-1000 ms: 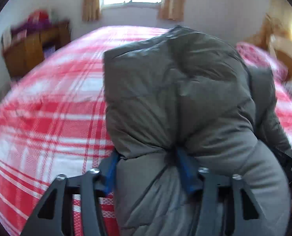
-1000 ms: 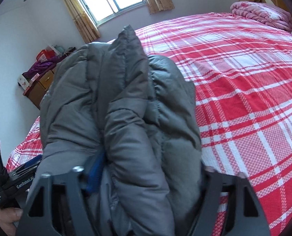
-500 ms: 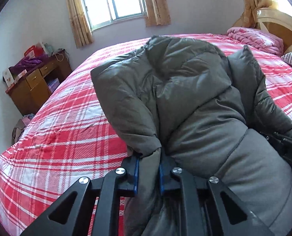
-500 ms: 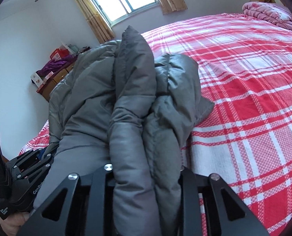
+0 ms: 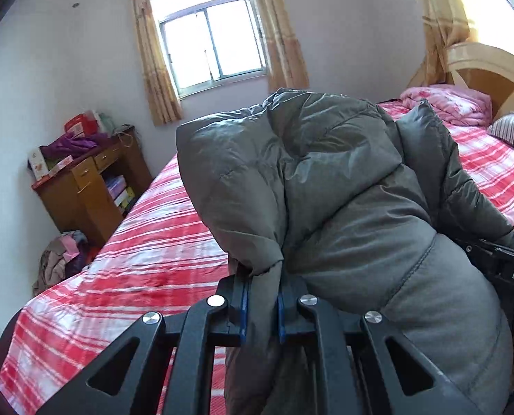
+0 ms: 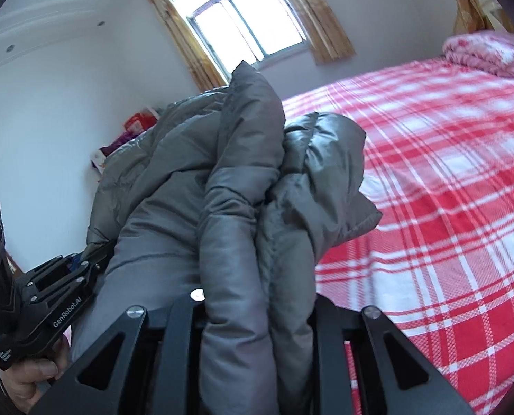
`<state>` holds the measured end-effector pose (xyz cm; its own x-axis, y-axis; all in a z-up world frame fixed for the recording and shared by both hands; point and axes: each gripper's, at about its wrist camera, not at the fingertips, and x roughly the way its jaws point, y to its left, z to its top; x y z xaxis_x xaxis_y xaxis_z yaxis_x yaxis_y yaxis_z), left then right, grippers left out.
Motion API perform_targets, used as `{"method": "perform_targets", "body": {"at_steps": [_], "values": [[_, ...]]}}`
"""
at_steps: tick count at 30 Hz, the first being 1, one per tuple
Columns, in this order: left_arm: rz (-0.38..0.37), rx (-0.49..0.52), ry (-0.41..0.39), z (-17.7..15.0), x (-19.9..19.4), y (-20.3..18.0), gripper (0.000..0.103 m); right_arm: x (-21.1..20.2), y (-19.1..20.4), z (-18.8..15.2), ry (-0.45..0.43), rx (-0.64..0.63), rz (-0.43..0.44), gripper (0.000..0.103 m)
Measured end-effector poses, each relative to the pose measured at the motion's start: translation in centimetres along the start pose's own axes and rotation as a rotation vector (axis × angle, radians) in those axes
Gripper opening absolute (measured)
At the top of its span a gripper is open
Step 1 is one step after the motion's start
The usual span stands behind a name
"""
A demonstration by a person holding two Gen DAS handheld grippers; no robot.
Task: Fold large clothes
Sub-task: 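Lift the grey jacket bundle off the bed with both grippers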
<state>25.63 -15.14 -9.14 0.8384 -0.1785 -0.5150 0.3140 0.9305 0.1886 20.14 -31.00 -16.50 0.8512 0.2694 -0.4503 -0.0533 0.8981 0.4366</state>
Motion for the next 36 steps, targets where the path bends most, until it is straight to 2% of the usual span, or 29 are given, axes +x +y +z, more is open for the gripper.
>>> {"method": "perform_targets", "body": {"at_steps": [7,15,36], "values": [[0.068,-0.046,0.021,-1.5,-3.3,4.7,0.012,-0.4,5.4,-0.6,0.004,-0.061,0.074,0.022],[0.124,-0.124,0.045,-5.0,-6.2,9.6,0.011,0.8,10.1,-2.5,0.059,-0.139,0.139,0.022],[0.218,-0.240,0.094,-10.3,-8.1,17.5,0.011,4.8,16.1,-5.0,0.178,-0.255,0.220,0.022]]}}
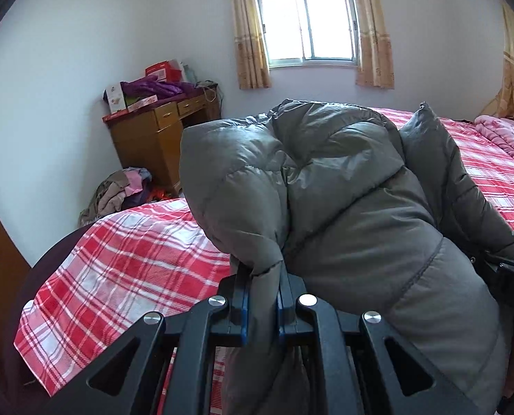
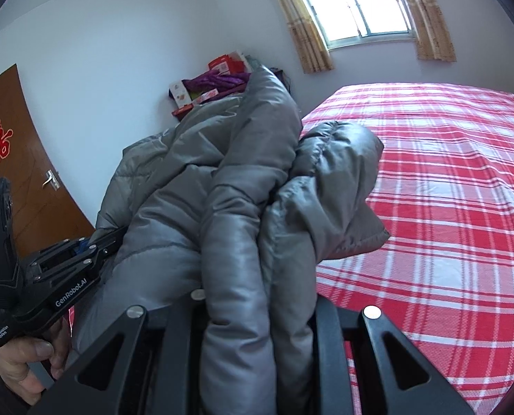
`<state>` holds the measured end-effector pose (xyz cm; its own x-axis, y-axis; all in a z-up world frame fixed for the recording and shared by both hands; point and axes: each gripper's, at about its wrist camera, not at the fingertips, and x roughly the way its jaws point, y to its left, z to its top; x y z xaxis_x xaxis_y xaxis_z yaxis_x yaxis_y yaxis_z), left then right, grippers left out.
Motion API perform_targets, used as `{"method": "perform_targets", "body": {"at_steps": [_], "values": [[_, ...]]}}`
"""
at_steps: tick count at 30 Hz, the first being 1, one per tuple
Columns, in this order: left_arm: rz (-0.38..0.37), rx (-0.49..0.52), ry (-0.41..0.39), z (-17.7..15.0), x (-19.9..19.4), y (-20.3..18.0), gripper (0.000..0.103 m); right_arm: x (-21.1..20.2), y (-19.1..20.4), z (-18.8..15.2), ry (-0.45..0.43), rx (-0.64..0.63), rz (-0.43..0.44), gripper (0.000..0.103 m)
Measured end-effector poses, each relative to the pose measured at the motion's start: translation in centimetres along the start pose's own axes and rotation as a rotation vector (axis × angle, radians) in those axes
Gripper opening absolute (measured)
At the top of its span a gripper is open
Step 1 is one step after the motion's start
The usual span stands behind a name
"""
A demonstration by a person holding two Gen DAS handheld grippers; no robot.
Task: Fold large clothes
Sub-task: 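Lift the grey jacket bundle off the bed with both grippers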
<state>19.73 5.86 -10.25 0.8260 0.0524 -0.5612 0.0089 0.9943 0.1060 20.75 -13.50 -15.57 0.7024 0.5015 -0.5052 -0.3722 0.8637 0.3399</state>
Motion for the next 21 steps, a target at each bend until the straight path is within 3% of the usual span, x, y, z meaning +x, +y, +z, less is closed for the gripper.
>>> {"method": "perform_targets", "body": {"at_steps": [21], "values": [[0.035,-0.057,0.071,-2.2,2.5,3.7,0.011,4.2,2.5,0.8,0.099,-0.040,0.016,0.022]]}}
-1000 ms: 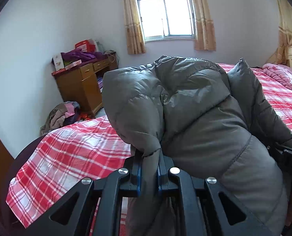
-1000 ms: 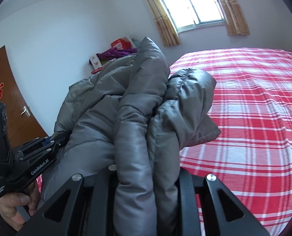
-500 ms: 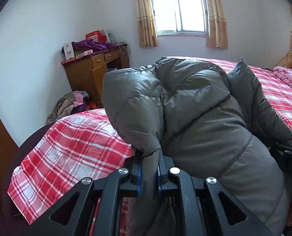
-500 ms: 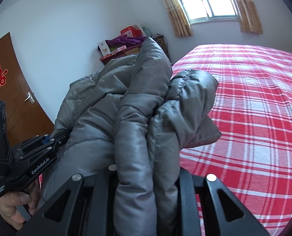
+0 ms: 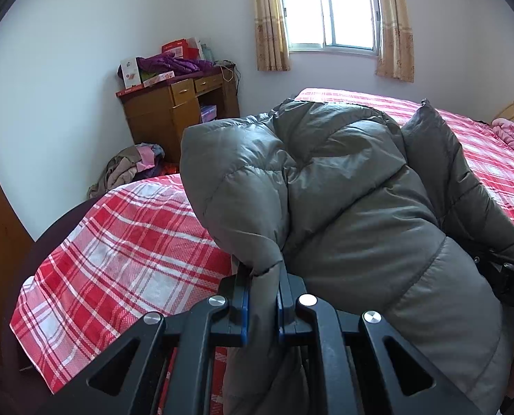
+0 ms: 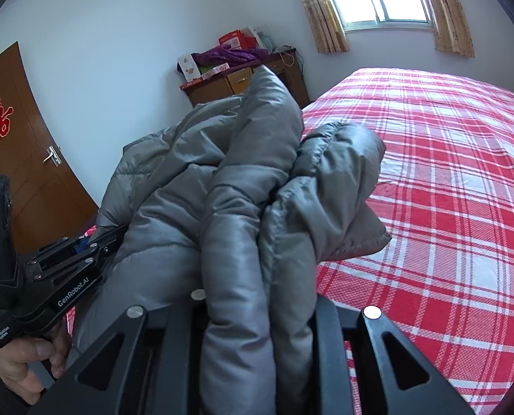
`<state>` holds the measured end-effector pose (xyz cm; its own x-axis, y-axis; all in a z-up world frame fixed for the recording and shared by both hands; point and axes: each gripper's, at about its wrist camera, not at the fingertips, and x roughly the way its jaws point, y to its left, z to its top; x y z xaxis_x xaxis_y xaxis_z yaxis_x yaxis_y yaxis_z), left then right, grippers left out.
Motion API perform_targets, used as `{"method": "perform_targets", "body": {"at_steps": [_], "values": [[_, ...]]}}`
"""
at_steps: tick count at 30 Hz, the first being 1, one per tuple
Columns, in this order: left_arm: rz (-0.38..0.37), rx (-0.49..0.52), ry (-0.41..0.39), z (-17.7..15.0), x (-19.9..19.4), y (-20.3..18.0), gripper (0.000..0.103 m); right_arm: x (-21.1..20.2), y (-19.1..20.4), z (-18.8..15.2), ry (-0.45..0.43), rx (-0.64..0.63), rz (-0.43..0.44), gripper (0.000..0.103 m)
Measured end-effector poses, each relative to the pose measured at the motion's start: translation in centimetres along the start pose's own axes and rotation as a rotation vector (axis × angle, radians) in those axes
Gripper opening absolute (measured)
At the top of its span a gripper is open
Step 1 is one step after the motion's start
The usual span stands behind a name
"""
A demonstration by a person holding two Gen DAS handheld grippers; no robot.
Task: Fold large clothes
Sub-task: 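Lift the grey jacket bundle off the bed with both grippers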
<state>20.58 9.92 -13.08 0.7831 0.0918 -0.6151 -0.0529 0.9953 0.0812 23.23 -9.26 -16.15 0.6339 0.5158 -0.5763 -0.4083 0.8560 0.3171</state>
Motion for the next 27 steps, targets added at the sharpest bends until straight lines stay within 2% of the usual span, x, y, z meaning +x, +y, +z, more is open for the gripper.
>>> {"method": "perform_targets", "body": {"at_steps": [19,27], "values": [[0.020,-0.005,0.058,-2.4,3.6,1.9,0.013,3.9,-0.2,-0.9,0.079,0.004,-0.020,0.022],[0.040,0.013,0.071,-2.9,4.6,1.7,0.028,4.7,-0.6,-1.0,0.096,0.019,-0.035,0.024]]}}
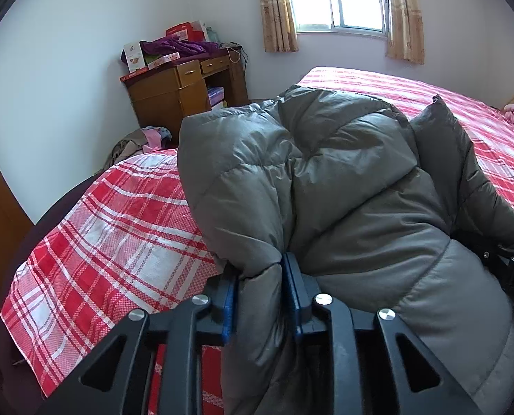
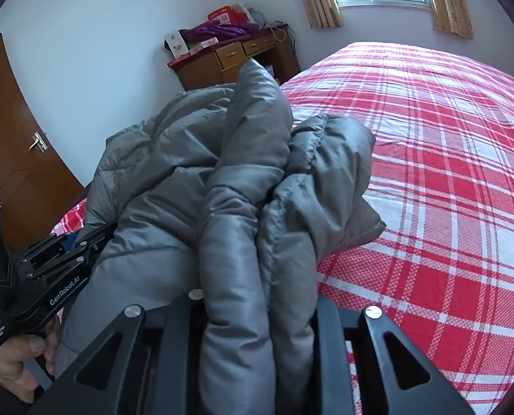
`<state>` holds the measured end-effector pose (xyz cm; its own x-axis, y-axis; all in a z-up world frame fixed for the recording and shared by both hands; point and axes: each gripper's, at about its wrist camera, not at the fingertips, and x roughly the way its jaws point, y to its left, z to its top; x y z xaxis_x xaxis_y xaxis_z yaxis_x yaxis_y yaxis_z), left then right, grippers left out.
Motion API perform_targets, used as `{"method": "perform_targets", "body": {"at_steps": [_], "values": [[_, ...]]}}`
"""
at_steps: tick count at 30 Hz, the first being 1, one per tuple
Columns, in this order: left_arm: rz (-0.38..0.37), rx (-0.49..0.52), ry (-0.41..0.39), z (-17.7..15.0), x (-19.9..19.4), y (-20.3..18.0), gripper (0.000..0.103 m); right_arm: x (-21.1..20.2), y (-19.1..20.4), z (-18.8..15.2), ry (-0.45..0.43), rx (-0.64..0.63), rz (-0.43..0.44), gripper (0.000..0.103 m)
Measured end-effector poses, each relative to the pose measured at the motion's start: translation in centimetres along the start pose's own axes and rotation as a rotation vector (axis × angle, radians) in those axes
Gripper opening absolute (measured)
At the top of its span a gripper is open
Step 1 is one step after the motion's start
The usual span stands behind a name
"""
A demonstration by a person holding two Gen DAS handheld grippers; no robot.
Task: Fold large clothes
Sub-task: 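Lift the grey jacket bundle off the bed with both grippers, then lower the jacket bundle onto the bed and open both grippers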
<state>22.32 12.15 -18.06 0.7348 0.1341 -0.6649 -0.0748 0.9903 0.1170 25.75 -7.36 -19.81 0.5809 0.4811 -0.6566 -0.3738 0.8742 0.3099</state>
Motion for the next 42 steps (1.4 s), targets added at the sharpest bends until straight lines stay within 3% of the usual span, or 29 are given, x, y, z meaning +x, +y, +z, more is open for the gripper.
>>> {"method": "perform_targets", "body": {"at_steps": [8,16,26,40,42], "values": [[0.021,-0.025,0.003,-0.5,1.0,0.6,0.054,0.7,-0.2,0.1,0.020,0.020,-0.012,0.030],[0.036,-0.066,0.006,-0.8,1.9,1.3,0.071,1.4,-0.5,-0.2,0.026,0.043,-0.017,0.038],[0.038,-0.096,0.008,-1.2,2.5,1.9,0.081,1.8,-1.5,-0.7,0.028,0.066,-0.025,0.050],[0.029,-0.132,0.015,-1.4,3.1,2.5,0.088,2.5,-2.1,-0.6,0.040,0.080,-0.032,0.057],[0.022,-0.139,0.016,-1.4,2.9,2.7,0.088,2.6,-2.2,-0.5,0.042,0.084,-0.031,0.061]]}}
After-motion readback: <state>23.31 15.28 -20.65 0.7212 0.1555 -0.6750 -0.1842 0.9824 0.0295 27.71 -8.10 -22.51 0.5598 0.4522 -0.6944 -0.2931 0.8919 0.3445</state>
